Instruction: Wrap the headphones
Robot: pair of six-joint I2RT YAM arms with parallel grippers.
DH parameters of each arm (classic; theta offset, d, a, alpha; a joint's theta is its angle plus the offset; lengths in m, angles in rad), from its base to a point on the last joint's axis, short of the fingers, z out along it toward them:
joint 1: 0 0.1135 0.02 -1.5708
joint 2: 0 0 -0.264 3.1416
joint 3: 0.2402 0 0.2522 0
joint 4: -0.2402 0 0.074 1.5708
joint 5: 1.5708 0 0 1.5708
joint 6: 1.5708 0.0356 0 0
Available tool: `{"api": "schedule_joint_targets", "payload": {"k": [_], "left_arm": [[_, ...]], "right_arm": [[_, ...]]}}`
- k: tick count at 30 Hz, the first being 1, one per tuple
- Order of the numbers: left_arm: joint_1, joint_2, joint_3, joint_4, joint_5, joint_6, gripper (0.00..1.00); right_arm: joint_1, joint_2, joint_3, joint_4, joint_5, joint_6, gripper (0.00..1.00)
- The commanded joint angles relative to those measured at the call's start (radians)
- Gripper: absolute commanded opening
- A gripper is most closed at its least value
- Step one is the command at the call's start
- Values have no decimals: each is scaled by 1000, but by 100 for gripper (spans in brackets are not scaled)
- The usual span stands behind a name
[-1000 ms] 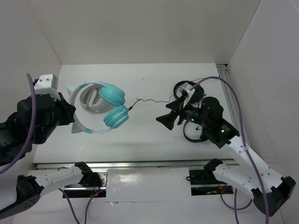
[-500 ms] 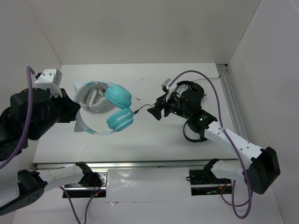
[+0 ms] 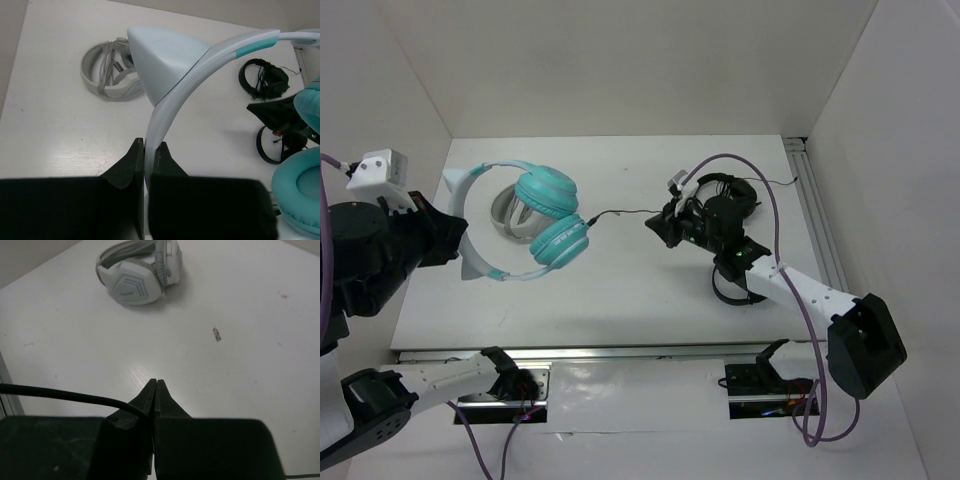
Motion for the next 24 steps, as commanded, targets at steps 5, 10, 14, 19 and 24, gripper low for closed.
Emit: {"api": "schedule_joint_targets", "payload": {"k": [5, 10, 14, 19, 24], "left_arm": [[6, -42, -172, 96, -222, -65, 0], [6, -32, -444, 242, -194, 27, 0], [6, 17, -587, 383, -101, 122, 0], [-86, 112, -670, 478, -41, 205, 0], [-235, 246, -689, 488, -100, 239, 0]], "right_arm": [[87, -186, -108, 45, 232, 34, 0], [226, -338, -47, -157, 492, 22, 0], [390, -370, 26, -290, 664, -9, 0], [499, -357, 99, -399, 706, -39, 0], [521, -328, 155, -500, 674, -52, 0]]}}
